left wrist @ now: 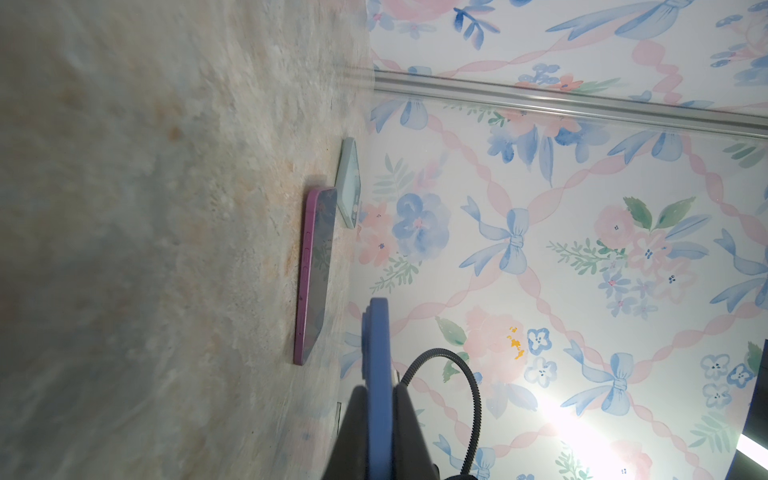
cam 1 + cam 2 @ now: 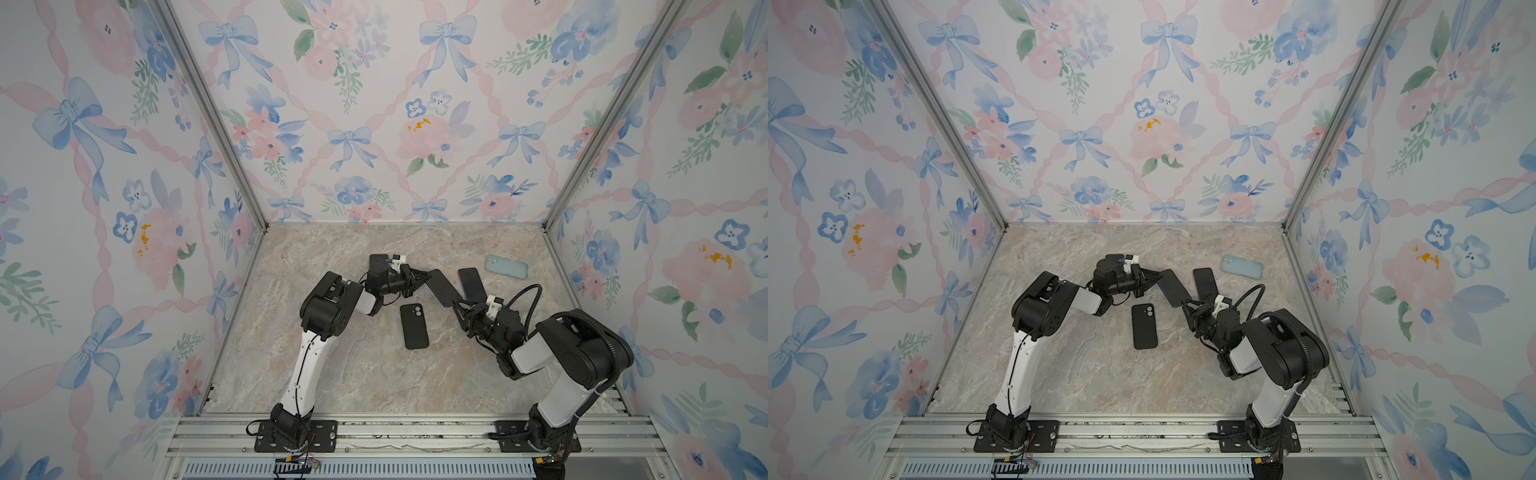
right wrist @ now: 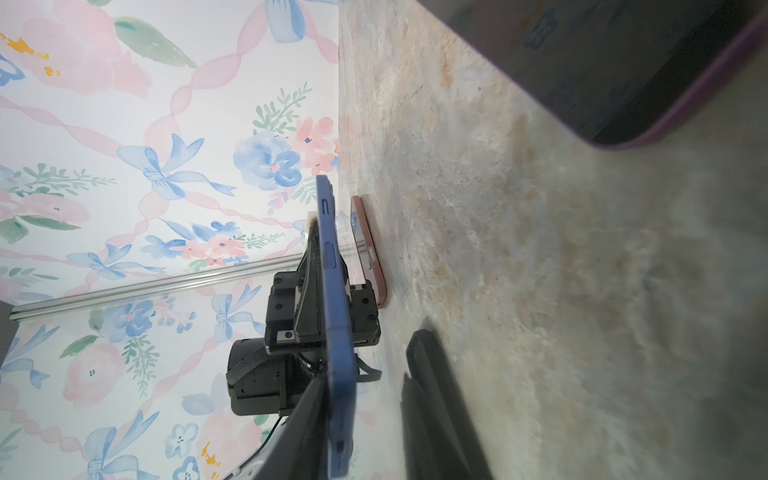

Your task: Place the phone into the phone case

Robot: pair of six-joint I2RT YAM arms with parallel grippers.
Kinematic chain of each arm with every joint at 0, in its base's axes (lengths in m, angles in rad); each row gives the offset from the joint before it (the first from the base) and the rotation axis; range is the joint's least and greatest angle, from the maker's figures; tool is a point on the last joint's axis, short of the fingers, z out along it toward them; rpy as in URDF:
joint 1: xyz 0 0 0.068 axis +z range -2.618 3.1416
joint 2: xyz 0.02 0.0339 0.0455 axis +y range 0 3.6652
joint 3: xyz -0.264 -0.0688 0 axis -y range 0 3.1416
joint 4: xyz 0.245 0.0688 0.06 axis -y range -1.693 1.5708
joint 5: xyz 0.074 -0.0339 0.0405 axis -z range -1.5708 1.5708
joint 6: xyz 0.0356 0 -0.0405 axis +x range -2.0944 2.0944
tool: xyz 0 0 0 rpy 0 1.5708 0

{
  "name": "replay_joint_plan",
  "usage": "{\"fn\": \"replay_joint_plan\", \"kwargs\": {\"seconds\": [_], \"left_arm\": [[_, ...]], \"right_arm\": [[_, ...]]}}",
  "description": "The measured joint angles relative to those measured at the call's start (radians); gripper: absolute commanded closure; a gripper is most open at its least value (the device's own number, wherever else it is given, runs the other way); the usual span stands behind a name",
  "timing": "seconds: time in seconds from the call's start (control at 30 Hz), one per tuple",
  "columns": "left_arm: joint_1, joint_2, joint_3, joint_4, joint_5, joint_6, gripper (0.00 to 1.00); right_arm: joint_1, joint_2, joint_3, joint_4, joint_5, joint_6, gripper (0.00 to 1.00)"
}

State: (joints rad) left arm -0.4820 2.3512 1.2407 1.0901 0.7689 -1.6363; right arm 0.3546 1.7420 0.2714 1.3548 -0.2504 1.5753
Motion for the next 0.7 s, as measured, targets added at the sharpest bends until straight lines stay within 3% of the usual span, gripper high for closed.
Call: {"fn": "replay_joint_plan", "kwargs": {"seconds": [0.33, 0.6, 0.7], "left_arm": [[-0.002, -0.013, -0.018, 0.006, -0.012, -0.009, 0.92], [-0.003, -0.059, -0.082, 0.0, -0.021, 0.026, 0.7], [-0.002, -0.095, -0.124, -0.012, -0.021, 0.061, 0.68]], "right_arm": [[0.007, 0.013, 0.03, 0.027, 0.0, 0.005, 0.91], [0.009, 0.013, 0.029, 0.033, -0.008, 0.006, 0.95], [0.005, 0.013, 0.029, 0.029, -0.018, 0.005, 0.96]]}}
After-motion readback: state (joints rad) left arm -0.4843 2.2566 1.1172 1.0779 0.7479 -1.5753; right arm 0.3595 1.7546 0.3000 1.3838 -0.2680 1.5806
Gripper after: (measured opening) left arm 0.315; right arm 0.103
